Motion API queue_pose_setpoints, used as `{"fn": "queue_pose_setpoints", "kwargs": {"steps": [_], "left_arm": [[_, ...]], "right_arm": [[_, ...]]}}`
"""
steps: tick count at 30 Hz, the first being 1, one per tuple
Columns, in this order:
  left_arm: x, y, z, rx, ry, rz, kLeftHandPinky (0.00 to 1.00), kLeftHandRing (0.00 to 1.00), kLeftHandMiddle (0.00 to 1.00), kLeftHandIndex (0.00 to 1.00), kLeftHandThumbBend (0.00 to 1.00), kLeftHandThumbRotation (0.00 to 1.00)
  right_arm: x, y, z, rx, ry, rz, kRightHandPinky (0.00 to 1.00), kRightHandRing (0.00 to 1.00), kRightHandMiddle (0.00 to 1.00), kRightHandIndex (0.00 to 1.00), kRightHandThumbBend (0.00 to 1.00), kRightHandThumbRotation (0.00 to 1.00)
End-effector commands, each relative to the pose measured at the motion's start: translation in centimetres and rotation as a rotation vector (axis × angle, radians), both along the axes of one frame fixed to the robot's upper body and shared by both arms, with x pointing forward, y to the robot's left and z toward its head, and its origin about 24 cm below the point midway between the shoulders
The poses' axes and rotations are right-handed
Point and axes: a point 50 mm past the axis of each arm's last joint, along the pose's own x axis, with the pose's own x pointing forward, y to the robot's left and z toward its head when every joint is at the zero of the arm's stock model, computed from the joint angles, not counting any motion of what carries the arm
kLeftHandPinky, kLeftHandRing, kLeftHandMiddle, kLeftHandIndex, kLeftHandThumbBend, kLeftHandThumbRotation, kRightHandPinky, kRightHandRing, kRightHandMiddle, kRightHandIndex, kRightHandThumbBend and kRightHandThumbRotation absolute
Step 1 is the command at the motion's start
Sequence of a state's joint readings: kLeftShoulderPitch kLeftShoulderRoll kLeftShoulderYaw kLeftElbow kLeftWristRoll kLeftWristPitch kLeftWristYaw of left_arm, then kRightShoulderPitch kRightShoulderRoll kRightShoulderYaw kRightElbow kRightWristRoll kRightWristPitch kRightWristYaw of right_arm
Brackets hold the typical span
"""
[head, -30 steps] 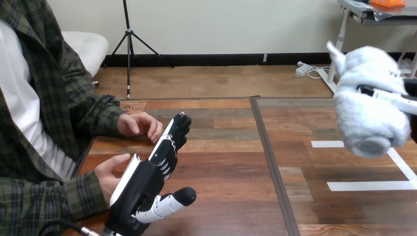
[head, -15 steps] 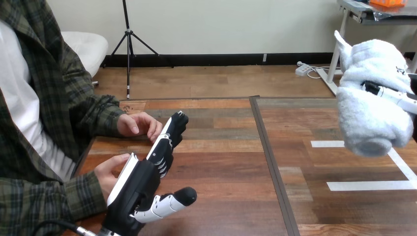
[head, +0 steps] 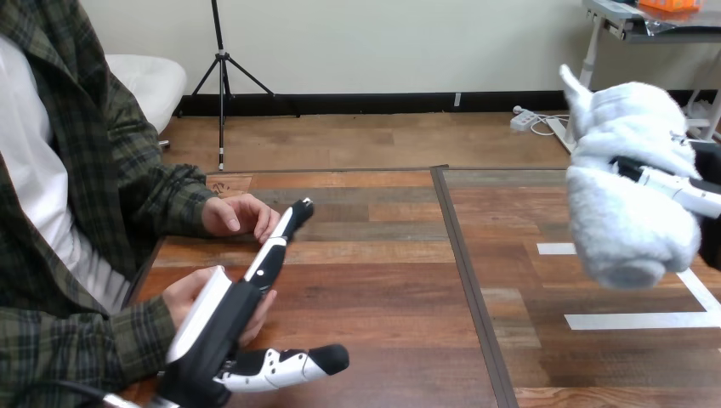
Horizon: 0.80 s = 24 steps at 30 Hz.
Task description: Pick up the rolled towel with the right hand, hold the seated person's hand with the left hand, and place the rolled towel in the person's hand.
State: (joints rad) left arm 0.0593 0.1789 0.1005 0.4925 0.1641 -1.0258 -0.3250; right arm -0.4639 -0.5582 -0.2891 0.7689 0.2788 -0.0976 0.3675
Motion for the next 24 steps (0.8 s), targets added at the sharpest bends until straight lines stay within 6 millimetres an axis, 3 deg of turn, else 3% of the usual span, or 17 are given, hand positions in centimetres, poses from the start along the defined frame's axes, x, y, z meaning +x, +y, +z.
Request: {"fn": "queue_pose_setpoints", "kwargs": {"steps": [1, 24], "left_arm": [[0.7, 1.6, 3.5, 0.126, -0.211, 0.070, 1.00, 1.00, 1.00, 1.00, 1.00, 0.66], [0.6, 5.2, 5.5, 0.422, -0.252, 0.226, 1.00, 1.00, 1.00, 1.00, 1.00, 0.59]], "right_arm": [[1.2, 1.3, 4.3, 0.018, -0.198, 0.046, 0.01, 0.06, 0.11, 0.09, 0.54, 0.00], [0.4, 2.5, 5.2, 0.092, -0.290, 0.128, 0.02, 0.06, 0.12, 0.10, 0.49, 0.00]]}}
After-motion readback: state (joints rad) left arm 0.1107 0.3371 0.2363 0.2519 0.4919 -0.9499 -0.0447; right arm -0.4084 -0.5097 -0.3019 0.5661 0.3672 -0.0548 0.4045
